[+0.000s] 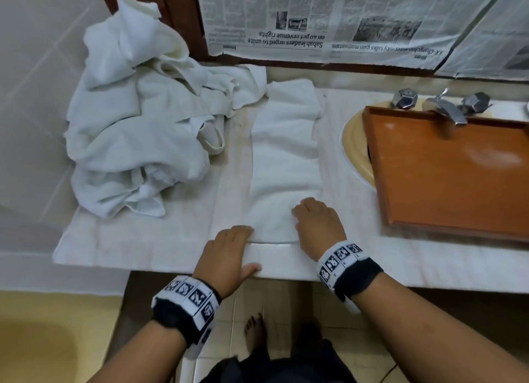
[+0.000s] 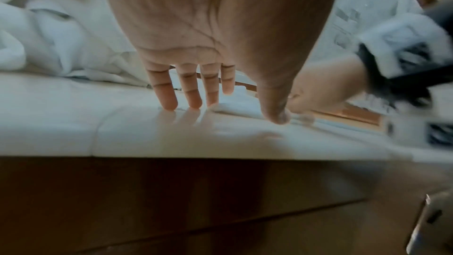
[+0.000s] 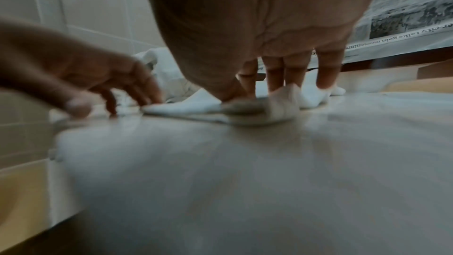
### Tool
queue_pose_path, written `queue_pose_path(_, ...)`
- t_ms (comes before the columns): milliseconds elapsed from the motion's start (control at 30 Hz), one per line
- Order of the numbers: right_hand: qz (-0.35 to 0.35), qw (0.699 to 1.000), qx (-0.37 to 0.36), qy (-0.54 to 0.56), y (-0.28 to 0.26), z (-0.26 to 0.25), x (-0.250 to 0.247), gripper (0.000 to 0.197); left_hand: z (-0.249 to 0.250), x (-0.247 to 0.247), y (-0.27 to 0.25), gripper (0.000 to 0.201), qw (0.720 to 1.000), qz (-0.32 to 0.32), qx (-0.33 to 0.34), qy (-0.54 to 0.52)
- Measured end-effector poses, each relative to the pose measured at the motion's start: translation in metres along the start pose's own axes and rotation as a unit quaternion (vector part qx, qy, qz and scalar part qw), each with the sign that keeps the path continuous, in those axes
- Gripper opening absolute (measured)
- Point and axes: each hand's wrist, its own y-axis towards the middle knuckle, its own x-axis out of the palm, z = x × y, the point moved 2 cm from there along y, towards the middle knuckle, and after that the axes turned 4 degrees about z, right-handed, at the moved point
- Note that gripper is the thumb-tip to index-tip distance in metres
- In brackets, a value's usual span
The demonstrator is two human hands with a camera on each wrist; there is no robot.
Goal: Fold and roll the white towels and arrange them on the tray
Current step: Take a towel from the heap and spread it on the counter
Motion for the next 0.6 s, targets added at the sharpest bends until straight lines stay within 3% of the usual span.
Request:
queue_pose_path(100, 0.055, 0.998, -0.014, 0.023, -0.031, -0.004, 0.011, 0.041, 0.002, -0.003, 0.003, 0.079, 1.000, 0.005, -0.003, 0.005)
queue_pose_path(200, -0.022, 0.997, 0.002, 0.074, -0.058, -0.003, 0.019, 0.073, 0.006, 0.002, 0.000, 0.077, 0.999, -0.009, 0.001, 0.040)
queue_pose_path(300, -0.081, 0.996, -0.025, 0.039, -0.083, 0.001, 0.024, 0.104, 0.012, 0.012, -0.004, 0.087, 0.998, -0.022, 0.004, 0.058)
queue_pose_path(367, -0.064, 0.996, -0.029, 0.046, -0.095, 0.006, 0.026, 0.093, 0.018, 0.017, -0.010, 0.080, 0.996, -0.013, 0.023, 0.082)
queue_pose_path(433, -0.026, 0.995, -0.031, 0.092, -0.104, 0.012, 0.026, 0.067, 0.023, 0.020, -0.017, 0.064, 0.994, 0.027, 0.051, 0.088)
queue_pose_path(533, 0.026, 0.982, -0.024, 0.184, -0.114, 0.022, 0.023, 0.034, 0.022, 0.023, -0.026, 0.035, 0.993, 0.085, 0.081, 0.000)
queue_pose_path(600, 0.018, 0.973, -0.002, 0.231, -0.120, 0.027, 0.016, 0.027, 0.020, 0.021, -0.029, 0.015, 0.990, 0.090, 0.089, -0.064)
